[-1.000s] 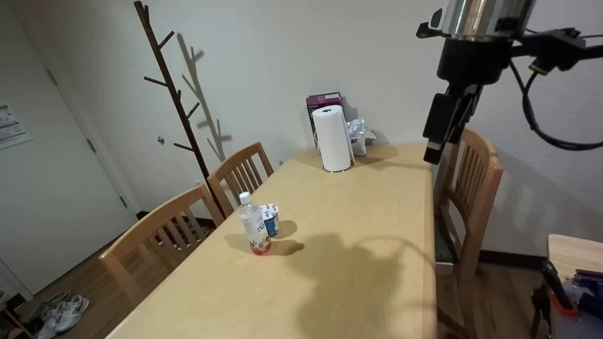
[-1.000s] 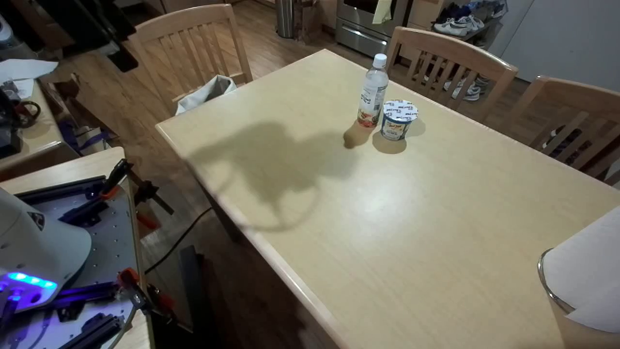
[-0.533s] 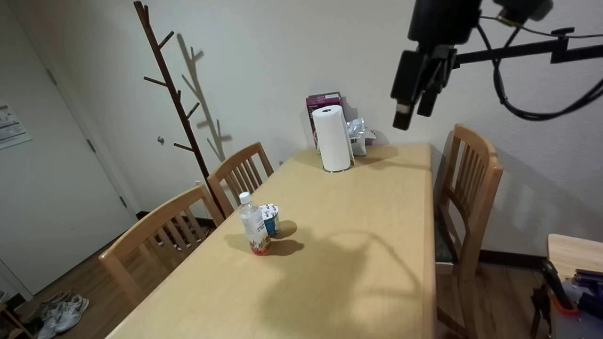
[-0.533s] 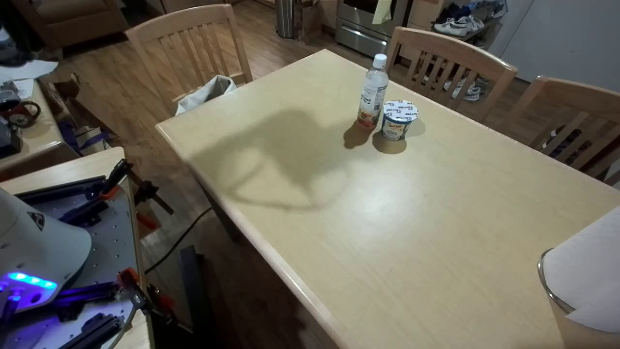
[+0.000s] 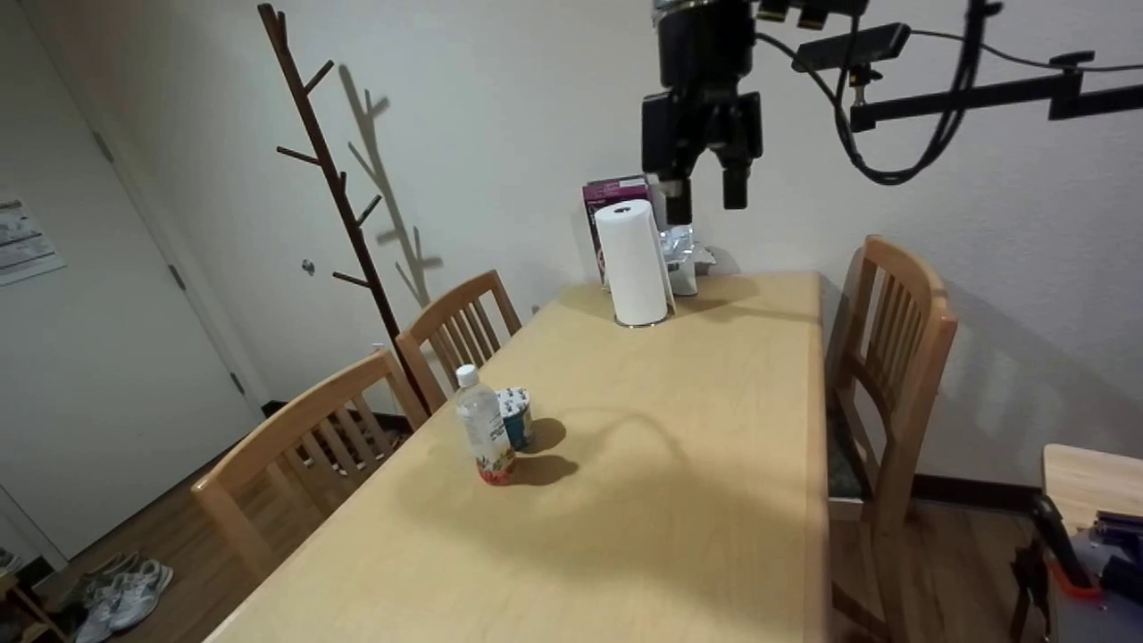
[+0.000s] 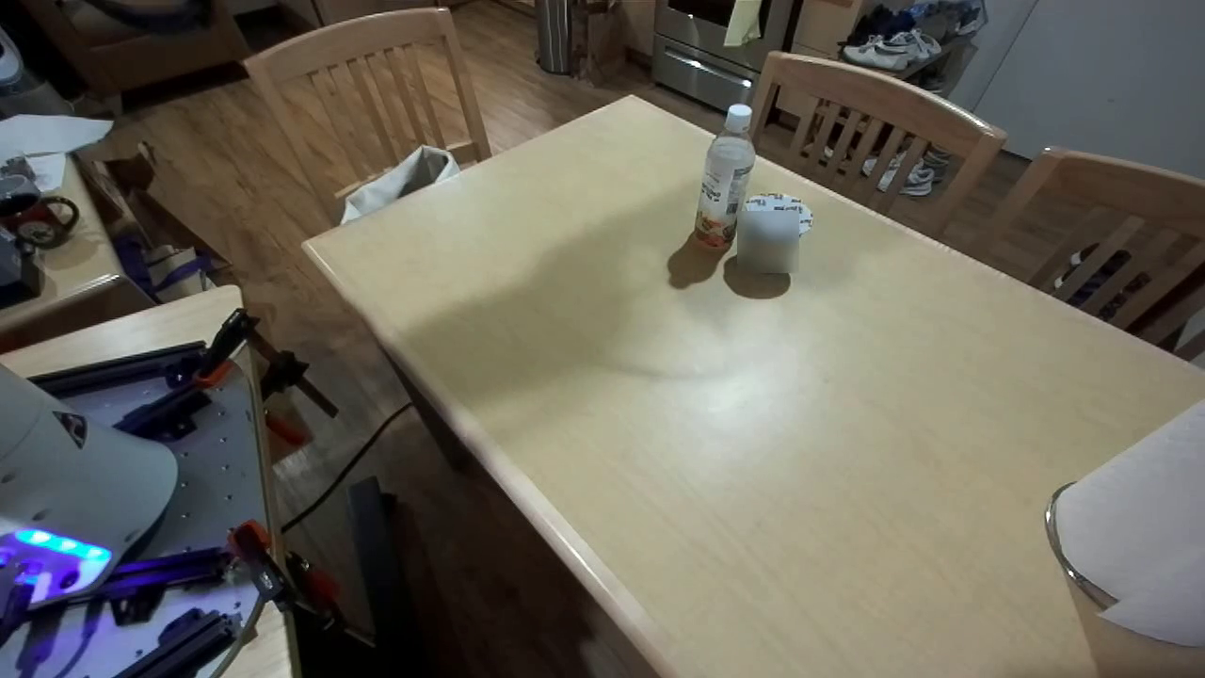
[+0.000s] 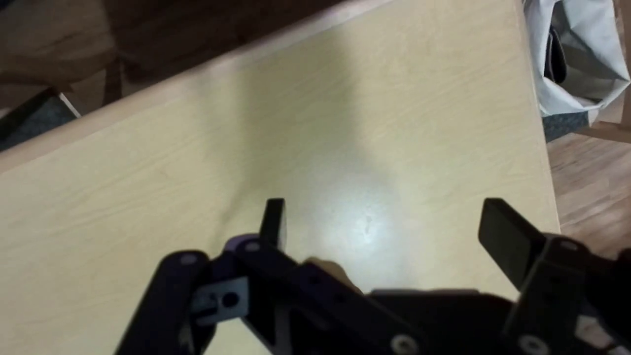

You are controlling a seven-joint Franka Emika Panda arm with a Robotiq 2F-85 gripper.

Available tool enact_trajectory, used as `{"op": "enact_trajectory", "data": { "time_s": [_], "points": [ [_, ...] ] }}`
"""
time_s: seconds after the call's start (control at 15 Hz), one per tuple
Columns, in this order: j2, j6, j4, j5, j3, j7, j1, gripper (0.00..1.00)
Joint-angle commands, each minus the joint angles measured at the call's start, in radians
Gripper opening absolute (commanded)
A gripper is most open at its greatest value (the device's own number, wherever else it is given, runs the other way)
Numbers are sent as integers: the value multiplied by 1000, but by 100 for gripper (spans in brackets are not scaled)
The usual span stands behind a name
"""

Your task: Move the bottle forward

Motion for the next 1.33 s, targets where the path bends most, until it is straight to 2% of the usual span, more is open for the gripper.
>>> {"op": "enact_trajectory", "data": {
  "time_s": [0.0,0.13,0.33,0.53,0.67,0.8,1.07,1.13,1.2,1.27],
  "points": [
    [55,-25,43,14,13,-7,-25,100],
    [127,-43,98,17,5,-6,-26,100],
    [123,95,33,-68,34,-114,-6,100],
    [202,242,4,-61,51,-237,18,100],
    [287,341,15,-122,68,-281,19,100],
    [403,397,99,-181,74,-280,9,100],
    [578,358,316,-169,72,-278,-2,100],
    [579,338,338,-157,76,-268,-3,100],
    [539,393,249,-173,76,-242,0,100],
    [563,381,288,-173,77,-242,0,100]
  ]
}}
